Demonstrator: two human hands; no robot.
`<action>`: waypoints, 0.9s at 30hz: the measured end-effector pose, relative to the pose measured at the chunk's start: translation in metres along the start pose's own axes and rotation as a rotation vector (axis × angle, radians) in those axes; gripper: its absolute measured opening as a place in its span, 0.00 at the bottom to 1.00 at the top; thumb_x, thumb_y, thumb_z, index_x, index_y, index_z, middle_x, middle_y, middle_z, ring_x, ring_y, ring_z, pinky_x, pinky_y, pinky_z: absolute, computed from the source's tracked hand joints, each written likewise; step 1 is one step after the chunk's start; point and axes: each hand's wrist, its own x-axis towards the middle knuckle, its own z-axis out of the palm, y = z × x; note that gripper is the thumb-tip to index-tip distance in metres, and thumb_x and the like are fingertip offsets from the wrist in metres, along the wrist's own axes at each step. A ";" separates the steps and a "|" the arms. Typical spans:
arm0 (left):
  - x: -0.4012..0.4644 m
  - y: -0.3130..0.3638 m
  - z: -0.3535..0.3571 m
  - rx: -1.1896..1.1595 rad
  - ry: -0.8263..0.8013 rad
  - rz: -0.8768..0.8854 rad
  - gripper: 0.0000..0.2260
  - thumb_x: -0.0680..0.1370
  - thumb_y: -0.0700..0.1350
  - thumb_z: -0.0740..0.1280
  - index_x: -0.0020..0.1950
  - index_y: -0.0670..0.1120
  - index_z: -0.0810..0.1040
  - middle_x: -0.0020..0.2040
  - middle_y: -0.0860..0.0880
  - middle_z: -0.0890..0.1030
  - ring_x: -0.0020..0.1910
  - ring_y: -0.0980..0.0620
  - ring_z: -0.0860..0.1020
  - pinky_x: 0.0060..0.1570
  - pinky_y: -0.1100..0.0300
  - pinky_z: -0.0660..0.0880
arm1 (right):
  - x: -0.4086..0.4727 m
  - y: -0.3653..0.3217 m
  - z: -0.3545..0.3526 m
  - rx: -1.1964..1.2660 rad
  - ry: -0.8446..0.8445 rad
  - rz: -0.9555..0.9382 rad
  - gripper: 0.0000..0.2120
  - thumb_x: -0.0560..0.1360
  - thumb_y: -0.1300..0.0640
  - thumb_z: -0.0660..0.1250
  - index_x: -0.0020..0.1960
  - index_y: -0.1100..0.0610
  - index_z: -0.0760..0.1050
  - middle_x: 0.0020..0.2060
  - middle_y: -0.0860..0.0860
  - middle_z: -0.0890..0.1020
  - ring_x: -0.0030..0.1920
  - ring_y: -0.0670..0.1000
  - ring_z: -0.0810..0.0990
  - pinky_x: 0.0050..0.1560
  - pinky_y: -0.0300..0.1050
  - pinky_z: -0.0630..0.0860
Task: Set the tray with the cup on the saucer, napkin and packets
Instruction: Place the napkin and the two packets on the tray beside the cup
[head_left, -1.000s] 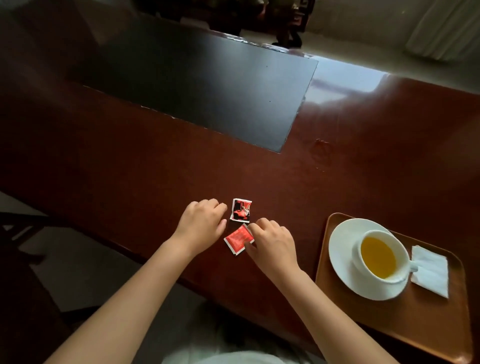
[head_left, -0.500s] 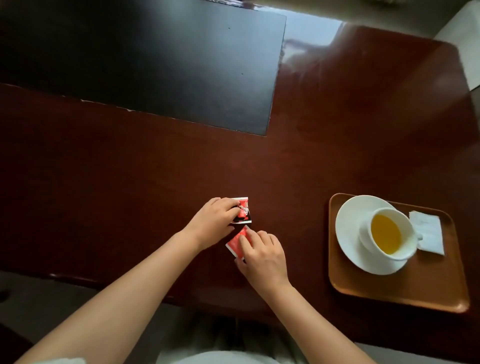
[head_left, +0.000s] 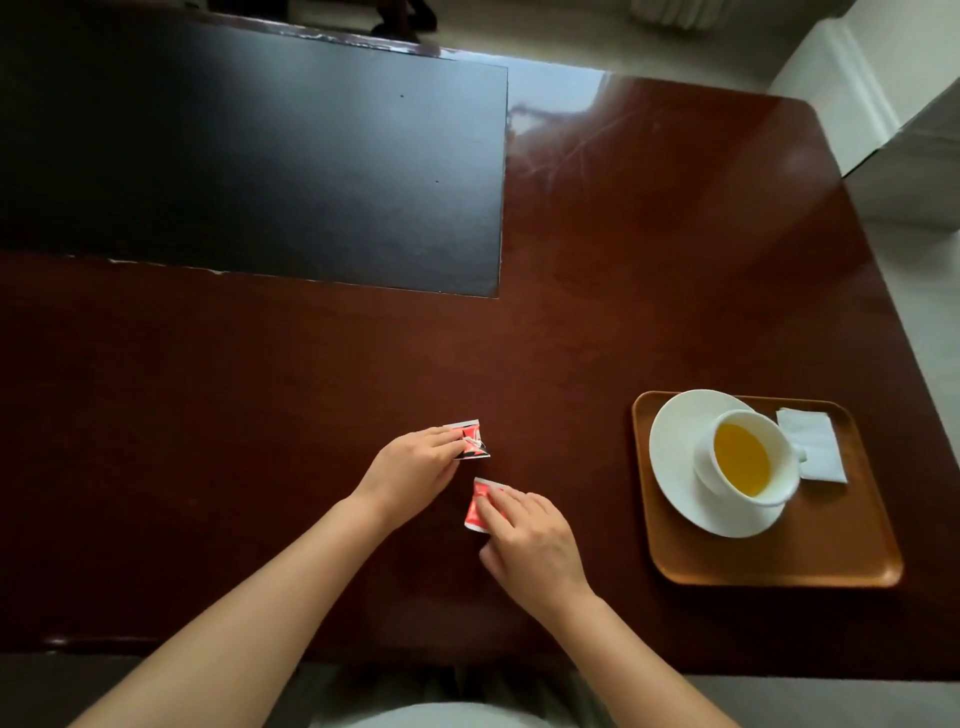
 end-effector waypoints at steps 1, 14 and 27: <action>0.000 0.000 -0.002 -0.010 -0.019 -0.021 0.10 0.68 0.33 0.73 0.48 0.40 0.83 0.48 0.44 0.85 0.47 0.46 0.83 0.45 0.55 0.80 | 0.000 0.001 -0.001 0.023 0.023 0.000 0.20 0.60 0.63 0.69 0.52 0.59 0.80 0.47 0.52 0.84 0.47 0.52 0.83 0.45 0.44 0.80; -0.010 0.013 -0.039 -0.197 0.172 -0.303 0.12 0.77 0.36 0.65 0.59 0.43 0.79 0.59 0.43 0.80 0.54 0.46 0.80 0.55 0.53 0.76 | 0.045 0.029 -0.065 0.561 0.216 0.546 0.01 0.71 0.58 0.69 0.41 0.54 0.79 0.36 0.52 0.83 0.39 0.52 0.82 0.39 0.48 0.76; -0.015 0.073 -0.049 -0.425 0.555 -0.118 0.19 0.70 0.26 0.67 0.59 0.39 0.78 0.59 0.47 0.78 0.61 0.57 0.76 0.60 0.62 0.73 | 0.073 0.033 -0.121 1.642 -0.198 0.611 0.06 0.74 0.61 0.66 0.39 0.56 0.78 0.39 0.55 0.85 0.42 0.54 0.85 0.41 0.47 0.81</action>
